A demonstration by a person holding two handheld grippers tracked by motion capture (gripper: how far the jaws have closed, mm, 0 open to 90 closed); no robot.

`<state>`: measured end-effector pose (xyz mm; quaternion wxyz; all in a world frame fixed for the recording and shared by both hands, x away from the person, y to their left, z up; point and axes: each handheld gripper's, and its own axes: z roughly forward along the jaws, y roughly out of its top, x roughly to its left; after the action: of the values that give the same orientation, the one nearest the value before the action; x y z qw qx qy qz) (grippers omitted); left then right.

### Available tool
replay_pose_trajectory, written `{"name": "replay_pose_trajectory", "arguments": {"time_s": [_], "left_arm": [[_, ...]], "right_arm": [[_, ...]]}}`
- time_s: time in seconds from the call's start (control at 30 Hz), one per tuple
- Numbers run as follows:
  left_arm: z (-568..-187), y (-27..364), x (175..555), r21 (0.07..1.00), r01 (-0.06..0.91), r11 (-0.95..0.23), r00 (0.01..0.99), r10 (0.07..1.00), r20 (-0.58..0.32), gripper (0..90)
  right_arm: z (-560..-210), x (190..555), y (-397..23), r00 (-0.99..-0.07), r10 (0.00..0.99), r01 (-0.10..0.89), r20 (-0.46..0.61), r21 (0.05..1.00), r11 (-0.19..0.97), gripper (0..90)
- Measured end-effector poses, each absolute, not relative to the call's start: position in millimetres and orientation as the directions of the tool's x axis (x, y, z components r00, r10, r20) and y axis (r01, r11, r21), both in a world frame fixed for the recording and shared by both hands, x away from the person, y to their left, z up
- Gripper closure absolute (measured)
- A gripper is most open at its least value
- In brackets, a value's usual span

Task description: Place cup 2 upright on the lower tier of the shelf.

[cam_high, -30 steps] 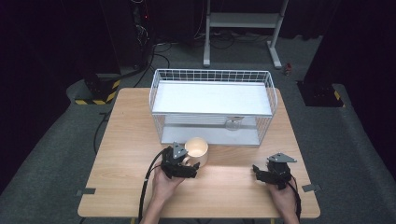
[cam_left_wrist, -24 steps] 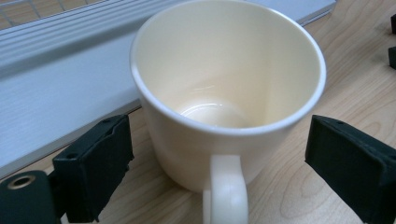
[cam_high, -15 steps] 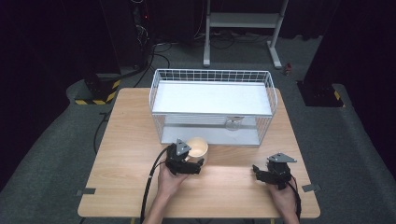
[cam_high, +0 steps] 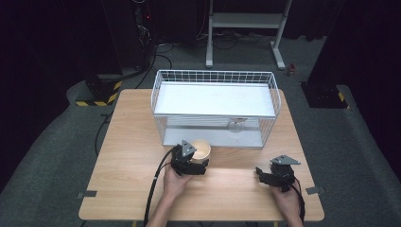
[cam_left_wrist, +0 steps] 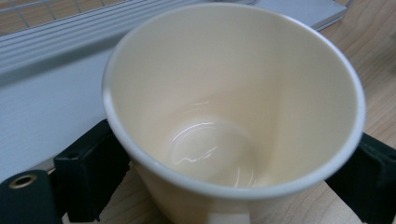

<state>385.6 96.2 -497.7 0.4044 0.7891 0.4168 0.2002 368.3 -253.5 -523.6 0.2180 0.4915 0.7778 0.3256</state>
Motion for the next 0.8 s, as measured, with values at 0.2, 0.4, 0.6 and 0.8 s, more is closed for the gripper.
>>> {"name": "replay_pose_trajectory", "arguments": {"time_s": [0.2, 0.4, 0.6, 0.8], "left_arm": [[-498.3, 94.6, 385.0, 0.805, 0.487, -0.34, 0.571, 0.821, 0.002, 8.3], [-499.9, 91.8, 385.9, 0.804, 0.485, -0.343, 0.561, 0.828, 0.015, 8.3], [-500.0, 89.7, 385.1, 0.808, 0.479, -0.342, 0.551, 0.834, 0.026, 9.0], [-499.6, 89.4, 385.2, 0.809, 0.477, -0.343, 0.549, 0.836, 0.03, 9.2]], "right_arm": [[-523.6, 368.3, -253.5, -0.422, 0.907, 0.623, -0.019, 0.721, 0.305, 24.5], [-523.6, 368.3, -253.5, -0.421, 0.907, 0.623, -0.019, 0.72, 0.304, 24.5], [-523.6, 368.3, -253.5, -0.422, 0.907, 0.623, -0.019, 0.721, 0.305, 24.5], [-523.6, 368.2, -253.4, -0.423, 0.906, 0.622, -0.02, 0.72, 0.306, 24.5]]}}
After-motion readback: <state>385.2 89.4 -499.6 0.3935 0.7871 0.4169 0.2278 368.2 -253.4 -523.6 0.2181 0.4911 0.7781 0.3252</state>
